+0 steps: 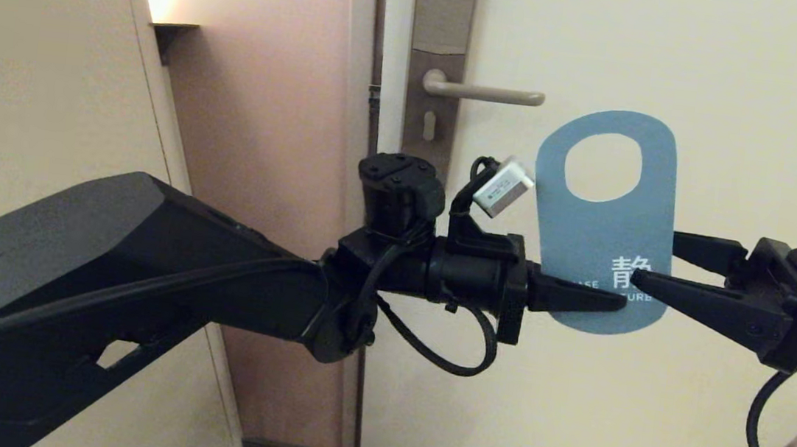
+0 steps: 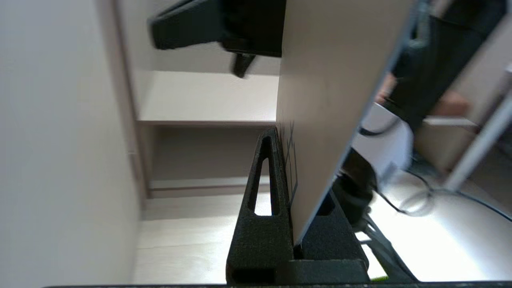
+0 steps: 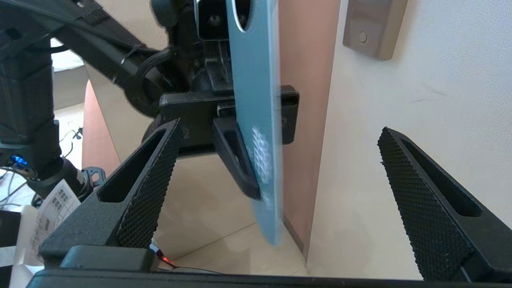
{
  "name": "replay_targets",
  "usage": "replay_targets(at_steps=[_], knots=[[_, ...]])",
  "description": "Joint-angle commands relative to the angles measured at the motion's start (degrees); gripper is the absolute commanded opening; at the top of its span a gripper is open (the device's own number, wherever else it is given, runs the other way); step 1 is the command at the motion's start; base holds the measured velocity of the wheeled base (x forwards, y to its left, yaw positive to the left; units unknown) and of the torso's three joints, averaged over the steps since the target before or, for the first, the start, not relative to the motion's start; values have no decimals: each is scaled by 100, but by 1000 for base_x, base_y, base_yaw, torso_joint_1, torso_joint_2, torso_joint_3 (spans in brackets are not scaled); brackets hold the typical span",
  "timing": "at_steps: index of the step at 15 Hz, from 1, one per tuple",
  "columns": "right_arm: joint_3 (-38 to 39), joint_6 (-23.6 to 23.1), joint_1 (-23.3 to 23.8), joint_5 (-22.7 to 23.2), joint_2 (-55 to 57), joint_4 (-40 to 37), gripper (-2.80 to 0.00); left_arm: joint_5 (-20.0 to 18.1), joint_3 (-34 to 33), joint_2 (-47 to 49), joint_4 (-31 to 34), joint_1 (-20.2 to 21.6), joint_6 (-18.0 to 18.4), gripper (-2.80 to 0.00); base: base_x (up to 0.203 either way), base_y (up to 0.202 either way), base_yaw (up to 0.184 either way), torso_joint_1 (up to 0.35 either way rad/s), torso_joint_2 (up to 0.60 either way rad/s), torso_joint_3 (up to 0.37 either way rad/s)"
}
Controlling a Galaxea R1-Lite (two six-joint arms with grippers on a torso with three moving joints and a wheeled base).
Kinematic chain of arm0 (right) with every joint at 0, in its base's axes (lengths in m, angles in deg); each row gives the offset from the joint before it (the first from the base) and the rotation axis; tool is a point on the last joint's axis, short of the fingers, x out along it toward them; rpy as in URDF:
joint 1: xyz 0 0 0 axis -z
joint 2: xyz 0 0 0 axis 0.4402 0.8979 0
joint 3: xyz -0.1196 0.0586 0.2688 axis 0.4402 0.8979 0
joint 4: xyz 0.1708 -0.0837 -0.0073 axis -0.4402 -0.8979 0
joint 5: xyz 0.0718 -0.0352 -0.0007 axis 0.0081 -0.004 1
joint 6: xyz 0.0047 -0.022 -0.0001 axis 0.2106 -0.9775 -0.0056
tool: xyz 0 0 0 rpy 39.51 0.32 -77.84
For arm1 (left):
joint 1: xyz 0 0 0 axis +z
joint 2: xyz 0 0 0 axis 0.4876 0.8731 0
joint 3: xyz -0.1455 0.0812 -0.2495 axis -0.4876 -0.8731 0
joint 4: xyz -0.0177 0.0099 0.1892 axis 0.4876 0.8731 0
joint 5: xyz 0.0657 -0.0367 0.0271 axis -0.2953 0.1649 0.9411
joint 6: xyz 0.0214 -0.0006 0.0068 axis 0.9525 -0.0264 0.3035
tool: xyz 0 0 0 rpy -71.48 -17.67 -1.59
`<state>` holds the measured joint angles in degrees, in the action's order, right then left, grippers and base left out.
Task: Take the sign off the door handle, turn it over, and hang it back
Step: Hand it to the other hand
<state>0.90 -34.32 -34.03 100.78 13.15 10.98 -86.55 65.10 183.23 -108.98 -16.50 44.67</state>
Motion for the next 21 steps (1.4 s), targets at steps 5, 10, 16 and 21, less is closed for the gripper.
replay_targets(at_steps=[5,10,16,21], knots=[[52,6,4,-89,-14,20,0,-196,76,38,-8,42,-4,-280,0,0,0,0,0,0],[-151,3,-9,-203,133,17,0,-161,67,74,-25,68,-4,-280,0,0,0,0,0,0],[-270,2,-158,-203,168,19,0,-195,67,198,-180,59,22,-280,0,0,0,0,0,0],[-227,3,-307,-212,230,20,0,-204,76,337,-526,24,4,-280,0,0,0,0,0,0]])
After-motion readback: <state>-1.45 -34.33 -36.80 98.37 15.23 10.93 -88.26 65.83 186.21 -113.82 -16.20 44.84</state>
